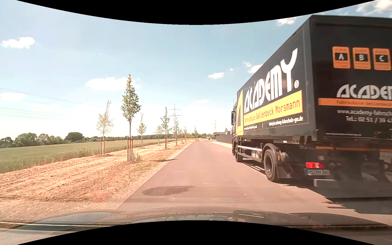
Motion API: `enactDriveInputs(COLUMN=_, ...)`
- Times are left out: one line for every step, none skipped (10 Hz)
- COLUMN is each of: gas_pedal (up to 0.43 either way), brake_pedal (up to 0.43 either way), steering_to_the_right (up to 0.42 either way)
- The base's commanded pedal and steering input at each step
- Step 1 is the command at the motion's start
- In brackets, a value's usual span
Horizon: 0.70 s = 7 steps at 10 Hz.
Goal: Follow the waypoints while adhering to traffic rules and regulations
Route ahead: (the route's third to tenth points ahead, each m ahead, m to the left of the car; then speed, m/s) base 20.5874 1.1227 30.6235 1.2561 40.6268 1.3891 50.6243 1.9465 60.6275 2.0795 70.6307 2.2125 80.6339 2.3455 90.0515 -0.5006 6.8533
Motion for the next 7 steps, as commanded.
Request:
enactDriveInputs(gas_pedal=0.197, brake_pedal=0.000, steering_to_the_right=-0.021)
enactDriveInputs(gas_pedal=0.197, brake_pedal=0.000, steering_to_the_right=-0.019)
enactDriveInputs(gas_pedal=0.189, brake_pedal=0.000, steering_to_the_right=-0.012)
enactDriveInputs(gas_pedal=0.189, brake_pedal=0.000, steering_to_the_right=-0.007)
enactDriveInputs(gas_pedal=0.189, brake_pedal=0.000, steering_to_the_right=-0.006)
enactDriveInputs(gas_pedal=0.189, brake_pedal=0.000, steering_to_the_right=-0.006)
enactDriveInputs(gas_pedal=0.189, brake_pedal=0.000, steering_to_the_right=-0.006)
